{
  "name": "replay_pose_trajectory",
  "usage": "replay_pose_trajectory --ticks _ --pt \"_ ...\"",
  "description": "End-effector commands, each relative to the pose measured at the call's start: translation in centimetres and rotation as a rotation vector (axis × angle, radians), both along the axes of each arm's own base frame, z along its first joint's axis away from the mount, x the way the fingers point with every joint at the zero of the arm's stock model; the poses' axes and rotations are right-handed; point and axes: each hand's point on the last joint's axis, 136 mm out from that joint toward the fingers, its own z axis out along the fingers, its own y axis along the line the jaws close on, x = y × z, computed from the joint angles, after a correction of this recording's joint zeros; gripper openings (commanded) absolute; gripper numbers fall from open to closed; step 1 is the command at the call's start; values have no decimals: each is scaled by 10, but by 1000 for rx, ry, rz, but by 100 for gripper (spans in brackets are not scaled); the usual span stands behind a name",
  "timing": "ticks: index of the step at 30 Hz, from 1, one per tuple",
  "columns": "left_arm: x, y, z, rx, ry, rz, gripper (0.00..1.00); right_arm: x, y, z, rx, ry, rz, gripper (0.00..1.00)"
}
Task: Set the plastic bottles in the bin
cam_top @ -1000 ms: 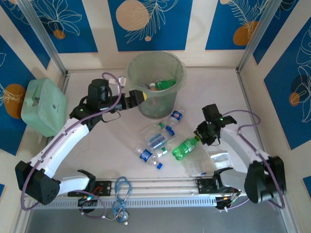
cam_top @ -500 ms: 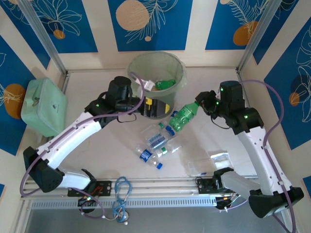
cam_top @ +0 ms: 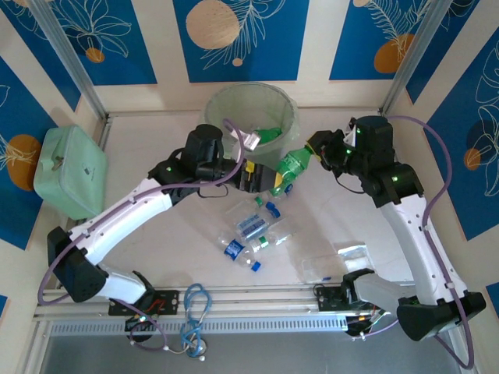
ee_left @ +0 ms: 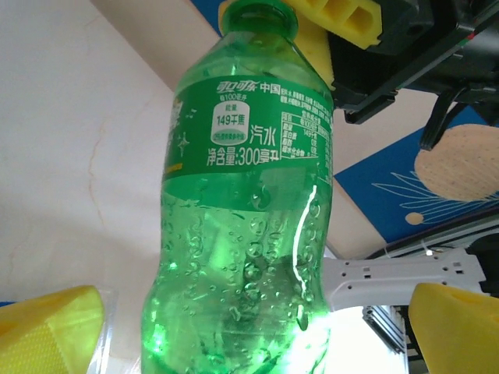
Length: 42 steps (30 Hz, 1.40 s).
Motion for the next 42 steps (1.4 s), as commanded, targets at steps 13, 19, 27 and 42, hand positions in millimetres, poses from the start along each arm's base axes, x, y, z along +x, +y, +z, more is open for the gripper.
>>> replay_pose_trajectory --ticks 13,19,27,42 --pt "-14 -15 14 -86 22 -109 75 8 14 31 123 -58 35 23" --pt "-9 -12 14 -68 -5 -80 57 9 14 28 124 -46 29 23" --pt "-1 -7 29 -78 -69 -42 51 7 4 19 99 -16 6 54" --pt "121 54 90 162 -387 383 59 -38 -58 -78 -105 265 -119 79"
